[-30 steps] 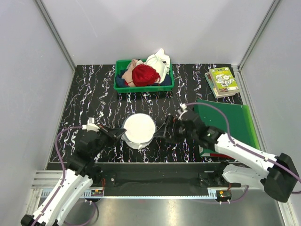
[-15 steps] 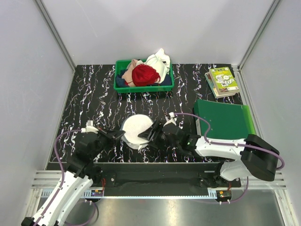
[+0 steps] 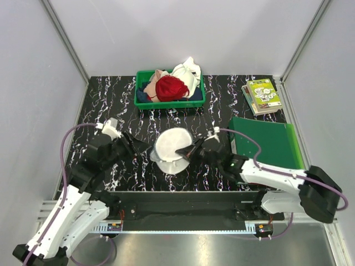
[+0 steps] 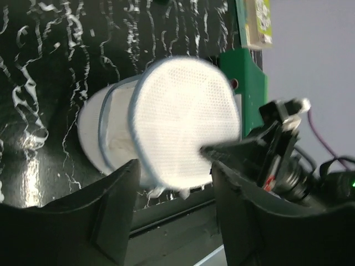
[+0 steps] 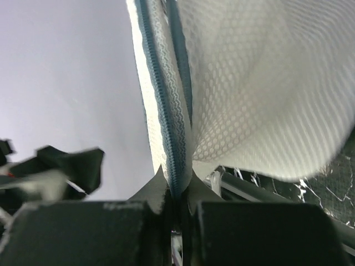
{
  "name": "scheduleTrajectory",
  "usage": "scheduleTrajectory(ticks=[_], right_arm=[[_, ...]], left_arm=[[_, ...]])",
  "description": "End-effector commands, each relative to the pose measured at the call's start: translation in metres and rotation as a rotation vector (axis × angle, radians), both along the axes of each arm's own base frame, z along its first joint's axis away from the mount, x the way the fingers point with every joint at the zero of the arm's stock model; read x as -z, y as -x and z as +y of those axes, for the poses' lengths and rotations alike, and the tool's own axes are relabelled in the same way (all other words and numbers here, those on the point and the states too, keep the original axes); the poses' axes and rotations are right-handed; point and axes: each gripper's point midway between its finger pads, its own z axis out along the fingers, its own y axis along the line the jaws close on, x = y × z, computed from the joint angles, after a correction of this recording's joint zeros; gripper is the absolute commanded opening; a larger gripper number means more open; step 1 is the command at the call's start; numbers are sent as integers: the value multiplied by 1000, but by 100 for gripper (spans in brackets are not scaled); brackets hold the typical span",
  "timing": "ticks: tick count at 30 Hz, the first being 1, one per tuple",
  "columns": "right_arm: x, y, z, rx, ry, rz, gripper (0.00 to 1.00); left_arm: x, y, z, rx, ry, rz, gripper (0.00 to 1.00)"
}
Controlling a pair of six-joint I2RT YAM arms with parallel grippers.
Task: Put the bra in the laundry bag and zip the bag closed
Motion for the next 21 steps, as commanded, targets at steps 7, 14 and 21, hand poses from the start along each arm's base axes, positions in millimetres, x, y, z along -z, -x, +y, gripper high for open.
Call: scheduleTrajectory(ticks=[7,14,21], right_arm=[[-28,-31,-77,183,-46,3,0],[-37,-31,-80,178,-73,8,0],[-39,-30,-80,173,-84,9,0]], left_arm=[[2,32,-56,358,-175,-193,49],[13,35,-103,434,-297,-266,47],[22,17,-123,443,-434,-298,40]])
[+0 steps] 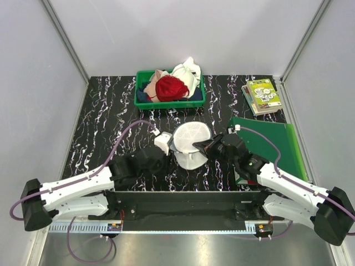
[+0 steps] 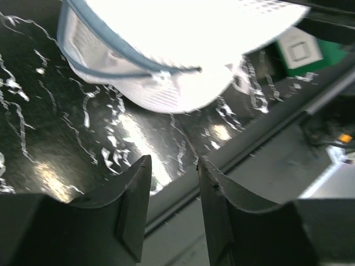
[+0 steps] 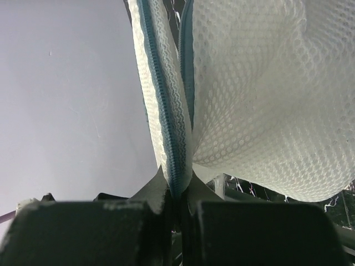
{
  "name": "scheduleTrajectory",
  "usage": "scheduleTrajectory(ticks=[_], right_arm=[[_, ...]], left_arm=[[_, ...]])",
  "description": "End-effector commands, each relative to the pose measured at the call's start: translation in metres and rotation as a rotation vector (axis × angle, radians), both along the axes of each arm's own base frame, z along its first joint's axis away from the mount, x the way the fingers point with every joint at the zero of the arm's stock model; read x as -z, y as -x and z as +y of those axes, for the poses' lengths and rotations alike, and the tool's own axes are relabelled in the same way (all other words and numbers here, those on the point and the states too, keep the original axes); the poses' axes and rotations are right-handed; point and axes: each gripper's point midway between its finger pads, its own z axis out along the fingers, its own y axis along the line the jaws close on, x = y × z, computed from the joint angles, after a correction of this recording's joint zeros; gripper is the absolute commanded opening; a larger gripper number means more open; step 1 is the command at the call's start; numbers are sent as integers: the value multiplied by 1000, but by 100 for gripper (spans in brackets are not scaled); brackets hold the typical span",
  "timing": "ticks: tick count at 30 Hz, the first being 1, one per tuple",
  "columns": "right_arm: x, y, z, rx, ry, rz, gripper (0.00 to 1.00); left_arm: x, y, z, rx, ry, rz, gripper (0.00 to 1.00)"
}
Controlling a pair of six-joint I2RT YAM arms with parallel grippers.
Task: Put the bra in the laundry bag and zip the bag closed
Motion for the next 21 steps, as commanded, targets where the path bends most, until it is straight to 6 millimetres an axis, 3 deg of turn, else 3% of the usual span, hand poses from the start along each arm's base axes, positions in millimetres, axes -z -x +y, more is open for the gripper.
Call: scheduleTrajectory(ticks=[1,7,15,21], right_arm=[[-12,1,0,-4,-40,-11,0],[-15,2,2,-13,-49,-11,0],[-19,4,2,-19,-63,-17,0],[-17,7,0,-20,-67,-11,0]], left_arm=[[-42,-34,-13,-62,32,-173,40],[-46,-50,-18,-100,-17,-205,37],[-36,-59,-26,-107,-77,-205,34],[-36,-63,-27,-115,-95,-215,19]])
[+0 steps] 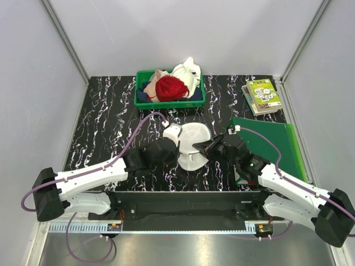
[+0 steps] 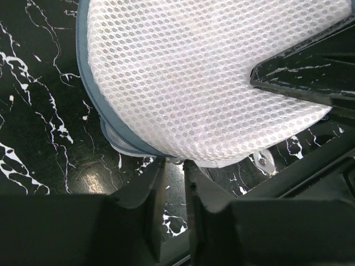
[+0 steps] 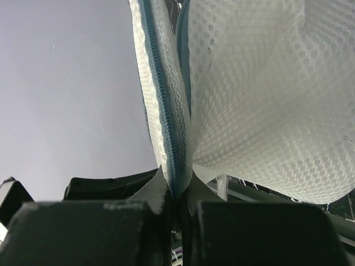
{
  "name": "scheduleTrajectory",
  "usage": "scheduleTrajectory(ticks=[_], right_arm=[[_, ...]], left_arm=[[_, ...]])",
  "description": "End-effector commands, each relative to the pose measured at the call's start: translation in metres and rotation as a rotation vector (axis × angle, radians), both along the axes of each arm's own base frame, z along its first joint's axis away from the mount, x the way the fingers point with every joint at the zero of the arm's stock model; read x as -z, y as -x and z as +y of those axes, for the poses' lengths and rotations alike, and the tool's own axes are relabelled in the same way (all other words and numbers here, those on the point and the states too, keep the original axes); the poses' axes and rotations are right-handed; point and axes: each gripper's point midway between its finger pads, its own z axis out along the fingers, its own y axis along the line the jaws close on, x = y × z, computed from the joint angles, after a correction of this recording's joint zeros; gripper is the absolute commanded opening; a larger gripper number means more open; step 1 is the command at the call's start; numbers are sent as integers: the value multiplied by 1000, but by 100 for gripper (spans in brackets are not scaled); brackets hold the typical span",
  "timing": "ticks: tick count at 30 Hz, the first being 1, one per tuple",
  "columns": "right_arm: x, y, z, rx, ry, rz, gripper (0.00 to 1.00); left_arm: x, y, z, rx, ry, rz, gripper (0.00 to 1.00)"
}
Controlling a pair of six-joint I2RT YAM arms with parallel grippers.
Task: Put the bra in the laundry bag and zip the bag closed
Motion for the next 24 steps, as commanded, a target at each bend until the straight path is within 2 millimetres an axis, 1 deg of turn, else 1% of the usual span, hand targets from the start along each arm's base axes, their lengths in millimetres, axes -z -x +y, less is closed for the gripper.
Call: scheduleTrajectory(ticks=[1,2,3,4,5,7,8,9,10,11,14,16,17,18,19,20,21,22,23,24], right_arm=[[-14,2,-1,-2,-47,-19,0],[-14,2,-1,-3,-47,-21,0],[-13,2,-2,0,-48,-20,0],[-14,3,-2,-1,-50,-23,0],[-13,4,-2,-5,-51,-20,0],[-14,4,-3,-9,-48,-27,0],[-12,4,-4,-10,-45,-26,0],[-11,3,-6,-9,-34,-33,0],[-10,3,-6,-28,-35,-27,0],[-9,5,-4,-57,-34,-20,0],[-9,2,-2,-121,-10,-35,0],[-13,-7,4,-210,37,-79,0],[-18,-5,8,-301,21,-82,0],[-9,-11,17,-392,80,-79,0],[-8,-13,23,-456,95,-73,3],[-32,-16,35,-543,78,-117,9],[-5,-16,35,-610,163,-58,26],[-2,-25,33,-595,223,-61,37],[-3,-31,27,-574,292,-32,46],[1,-35,18,-564,371,-55,58]], left_arm=[[-27,-17,-8,-36,37,-82,15],[-25,-17,-6,-43,22,-79,11],[-25,-20,-2,-62,5,-89,2],[-22,-21,3,-81,-16,-89,0],[-16,-21,11,-100,-50,-83,0],[-9,-28,29,-167,-111,-99,0],[-1,-33,45,-212,-158,-80,0],[7,-34,54,-225,-181,-61,0],[9,-35,59,-228,-185,-54,0],[6,-37,65,-233,-169,-63,0],[3,-34,68,-202,-166,-78,0],[-2,-24,59,-126,-110,-60,0],[-8,-20,52,-97,-64,-61,0],[-16,-9,42,-27,10,-44,0],[-21,-2,36,11,57,-33,0],[-24,3,29,30,111,-16,0],[-29,13,20,79,163,13,0],[-33,16,15,91,200,21,0],[-30,20,12,85,233,56,0],[-29,21,10,79,251,68,0]])
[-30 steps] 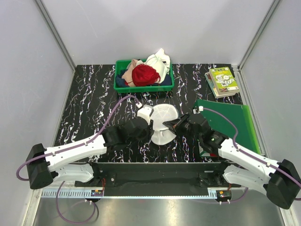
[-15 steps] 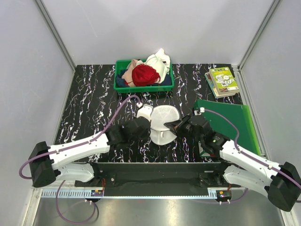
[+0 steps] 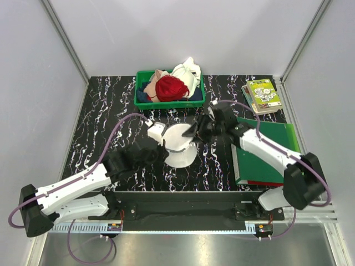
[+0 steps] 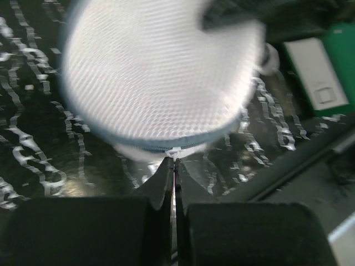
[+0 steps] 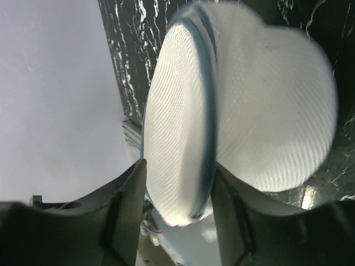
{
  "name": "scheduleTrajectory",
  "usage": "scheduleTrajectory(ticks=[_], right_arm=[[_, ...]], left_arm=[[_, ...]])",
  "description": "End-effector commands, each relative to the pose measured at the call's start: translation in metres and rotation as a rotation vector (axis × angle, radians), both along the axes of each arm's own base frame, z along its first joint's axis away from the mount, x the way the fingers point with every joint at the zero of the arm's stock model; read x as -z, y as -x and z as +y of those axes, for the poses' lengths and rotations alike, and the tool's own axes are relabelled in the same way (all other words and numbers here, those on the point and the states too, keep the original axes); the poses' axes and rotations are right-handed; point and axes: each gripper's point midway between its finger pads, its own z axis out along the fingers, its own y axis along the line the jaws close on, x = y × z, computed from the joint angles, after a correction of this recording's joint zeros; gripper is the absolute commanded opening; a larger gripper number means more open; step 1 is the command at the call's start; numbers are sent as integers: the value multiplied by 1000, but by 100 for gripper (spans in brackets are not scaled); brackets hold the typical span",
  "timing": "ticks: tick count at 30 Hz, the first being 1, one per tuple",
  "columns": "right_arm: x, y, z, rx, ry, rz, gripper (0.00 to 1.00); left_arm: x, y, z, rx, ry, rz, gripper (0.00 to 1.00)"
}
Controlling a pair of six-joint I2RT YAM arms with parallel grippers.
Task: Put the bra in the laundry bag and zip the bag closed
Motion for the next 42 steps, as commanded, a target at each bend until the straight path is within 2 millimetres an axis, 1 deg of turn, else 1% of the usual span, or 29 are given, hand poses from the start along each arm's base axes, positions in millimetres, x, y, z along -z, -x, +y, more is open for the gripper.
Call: scheduleTrajectory(ticks=[1,3,4,6,7,8,9,10,11,12,13,14,15,16,17,22,25,26,28,29,31,32,34,35,37,38,39,40,42], right_arm=[[0,-6,-27,-109,272,-125,63],[2,-2,-45,-70,350,-119,76],[13,3,-54,-45,382,-99,78],[5,14,-60,10,350,-94,82],[16,23,-65,25,352,-71,83],[4,27,-66,66,305,-85,83],[2,32,-66,81,287,-80,84],[11,41,-65,86,266,-52,83],[-8,40,-55,122,151,-68,83],[-10,46,-47,115,90,-45,82],[-1,55,-40,110,64,-11,81],[-11,54,-30,142,-13,4,80],[-10,51,-27,179,-30,9,79],[-3,59,-20,178,-39,27,79],[-9,55,-12,215,-95,40,78],[1,46,17,217,-152,86,68],[5,41,17,233,-138,77,43],[5,39,13,240,-132,63,27],[3,37,2,235,-116,24,10],[4,35,-7,222,-124,30,0],[0,31,-20,147,-132,0,0],[3,30,-22,112,-111,8,0],[4,30,-19,-11,-75,-49,0],[-2,31,-9,-98,-82,-34,0],[-5,33,1,-218,-82,-56,0],[-9,23,6,-226,-74,-66,8],[-1,24,2,-236,-11,-45,31],[6,11,-6,-184,90,-69,36],[1,11,-13,-188,195,-98,49]], left_arm=[[-16,17,-32,89,203,62,0],[-10,19,-35,69,229,92,0],[-12,18,-39,65,259,100,0],[-11,23,-46,91,283,122,0],[-9,23,-49,93,289,134,0],[-9,24,-52,103,290,141,0],[-10,24,-54,107,294,142,0],[-10,25,-57,113,295,145,0],[-11,26,-58,118,300,147,0],[-13,26,-60,120,306,146,0],[-15,26,-61,124,312,144,0],[-16,26,-62,125,312,144,0],[-18,26,-62,127,316,139,0],[-18,26,-63,127,314,142,0],[-18,26,-63,129,316,142,0],[-19,30,-66,142,320,144,0],[-10,28,-60,119,285,148,0],[-6,26,-54,92,266,149,0],[7,15,-23,-39,177,141,0],[21,9,9,-146,106,172,0],[38,-1,46,-260,36,192,0],[37,-11,66,-304,32,183,0],[39,-10,67,-267,54,203,0],[33,-13,61,-222,70,177,0],[20,-1,34,-78,162,200,0],[9,0,19,-28,224,183,0],[0,6,9,22,267,179,0],[-9,11,-2,62,296,158,0],[-20,14,-10,83,330,147,0]])
